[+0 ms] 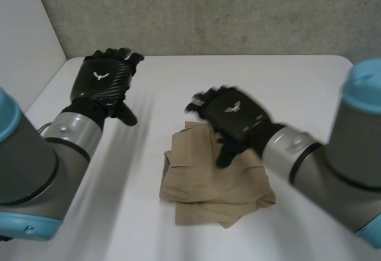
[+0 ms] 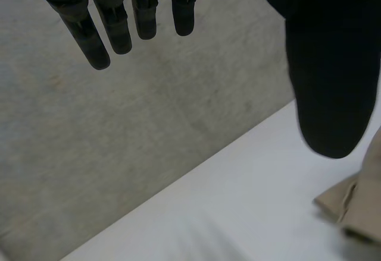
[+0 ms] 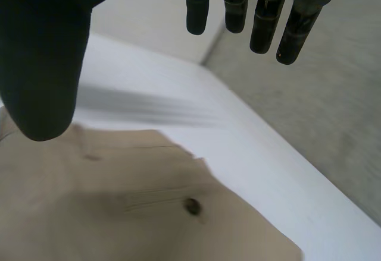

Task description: Fold the shorts.

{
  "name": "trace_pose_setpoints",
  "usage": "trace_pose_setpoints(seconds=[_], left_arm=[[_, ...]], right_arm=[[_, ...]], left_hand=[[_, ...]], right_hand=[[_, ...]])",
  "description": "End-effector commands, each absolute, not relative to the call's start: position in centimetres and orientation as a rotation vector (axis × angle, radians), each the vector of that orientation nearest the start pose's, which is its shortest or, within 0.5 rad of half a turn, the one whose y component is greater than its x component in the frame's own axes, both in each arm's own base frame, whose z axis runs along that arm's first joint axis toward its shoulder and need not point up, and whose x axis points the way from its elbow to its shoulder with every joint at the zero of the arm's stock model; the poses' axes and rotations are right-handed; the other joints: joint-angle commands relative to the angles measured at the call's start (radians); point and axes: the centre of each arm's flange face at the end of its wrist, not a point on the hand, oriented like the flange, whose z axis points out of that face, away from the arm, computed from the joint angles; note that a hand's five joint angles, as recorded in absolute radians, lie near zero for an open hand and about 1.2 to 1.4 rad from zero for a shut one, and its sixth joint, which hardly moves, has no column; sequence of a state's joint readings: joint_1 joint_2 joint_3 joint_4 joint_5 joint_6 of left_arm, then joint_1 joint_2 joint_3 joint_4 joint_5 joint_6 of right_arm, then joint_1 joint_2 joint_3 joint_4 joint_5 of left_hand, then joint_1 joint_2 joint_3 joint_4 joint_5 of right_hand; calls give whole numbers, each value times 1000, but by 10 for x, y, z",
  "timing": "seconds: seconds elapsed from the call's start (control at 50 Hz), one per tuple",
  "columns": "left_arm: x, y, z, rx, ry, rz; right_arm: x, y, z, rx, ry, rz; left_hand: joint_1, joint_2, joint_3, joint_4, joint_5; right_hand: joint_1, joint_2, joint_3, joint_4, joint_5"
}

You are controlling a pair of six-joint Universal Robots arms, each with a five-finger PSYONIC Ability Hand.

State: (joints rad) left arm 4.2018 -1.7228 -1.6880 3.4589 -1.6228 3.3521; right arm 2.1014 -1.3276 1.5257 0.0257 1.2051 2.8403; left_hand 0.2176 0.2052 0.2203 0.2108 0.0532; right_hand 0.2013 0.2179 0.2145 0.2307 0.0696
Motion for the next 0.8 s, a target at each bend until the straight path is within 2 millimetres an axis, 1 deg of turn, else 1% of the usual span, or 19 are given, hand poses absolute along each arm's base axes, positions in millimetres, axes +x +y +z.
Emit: trace_pose_setpoints(seconds=[0.02, 0.06, 0.08, 0.1, 0.14, 0.16, 0.2, 0.22, 0.24, 0.32, 0.4, 0.46, 0.52, 0.54, 0.64, 0.74, 0.8], left_arm=[[-327, -213, 231, 892, 2367, -2401], [-334, -210, 220, 927, 2414, -2354], [-338, -208, 213, 951, 2438, -2327], [-345, -206, 197, 986, 2486, -2249], [-348, -205, 184, 1004, 2521, -2180], [-351, -203, 169, 1016, 2553, -2098], [-352, -202, 153, 1014, 2579, -2008], [-352, -201, 148, 1009, 2586, -1976], [-350, -200, 137, 998, 2603, -1902], [-342, -195, 115, 987, 2624, -1760], [-338, -191, 109, 990, 2629, -1720], [-336, -186, 110, 996, 2630, -1709], [-336, -182, 116, 1009, 2621, -1726], [-335, -179, 123, 1008, 2615, -1747], [-335, -173, 140, 1011, 2595, -1817], [-329, -167, 136, 1035, 2605, -1757], [-323, -160, 135, 1048, 2616, -1709]], right_arm=[[286, -226, 240, -863, 1973, -1589], [285, -229, 232, -855, 2016, -1580], [283, -233, 223, -844, 2066, -1578], [282, -235, 218, -841, 2094, -1572], [280, -239, 208, -841, 2145, -1567], [279, -241, 195, -855, 2198, -1549], [277, -244, 182, -874, 2252, -1527], [276, -245, 169, -900, 2296, -1502], [275, -246, 162, -914, 2321, -1489], [270, -245, 144, -961, 2393, -1450], [263, -246, 137, -988, 2426, -1438], [259, -246, 136, -1008, 2434, -1444], [257, -244, 136, -1031, 2435, -1447], [256, -244, 137, -1032, 2433, -1449], [255, -238, 143, -1038, 2407, -1474], [254, -235, 145, -1045, 2398, -1487], [253, -233, 151, -1058, 2385, -1514]], left_hand=[[-16, -3, -19, -9, -26], [-16, -3, -19, -9, -26], [-16, -3, -19, -9, -26], [-16, -3, -19, -9, -26], [-16, -3, -19, -9, -26], [-16, -3, -19, -9, -26], [-19, -6, -21, -12, -29], [-22, -9, -24, -15, -32], [-22, -9, -24, -15, -32], [-25, -12, -27, -18, -35], [-22, -9, -24, -15, -32], [-19, -6, -21, -12, -29], [-19, -6, -21, -12, -29], [-19, -6, -21, -12, -29], [-19, -6, -21, -12, -29], [-16, -3, -19, -9, -26], [-19, -6, -21, -12, -29]], right_hand=[[-27, -43, -40, -56, -70], [-27, -43, -40, -56, -70], [-27, -43, -40, -56, -70], [-27, -43, -40, -56, -70], [-27, -43, -40, -56, -70], [-27, -43, -40, -56, -70], [-27, -43, -40, -56, -70], [-27, -43, -40, -56, -70], [-27, -43, -40, -56, -70], [-27, -43, -40, -56, -70], [-27, -43, -40, -56, -70], [-27, -43, -40, -56, -70], [-27, -43, -40, -56, -70], [-27, -43, -40, -56, -70], [-27, -43, -40, -56, -70], [-27, -43, -40, -56, -70], [-27, -43, -40, -56, -70]])
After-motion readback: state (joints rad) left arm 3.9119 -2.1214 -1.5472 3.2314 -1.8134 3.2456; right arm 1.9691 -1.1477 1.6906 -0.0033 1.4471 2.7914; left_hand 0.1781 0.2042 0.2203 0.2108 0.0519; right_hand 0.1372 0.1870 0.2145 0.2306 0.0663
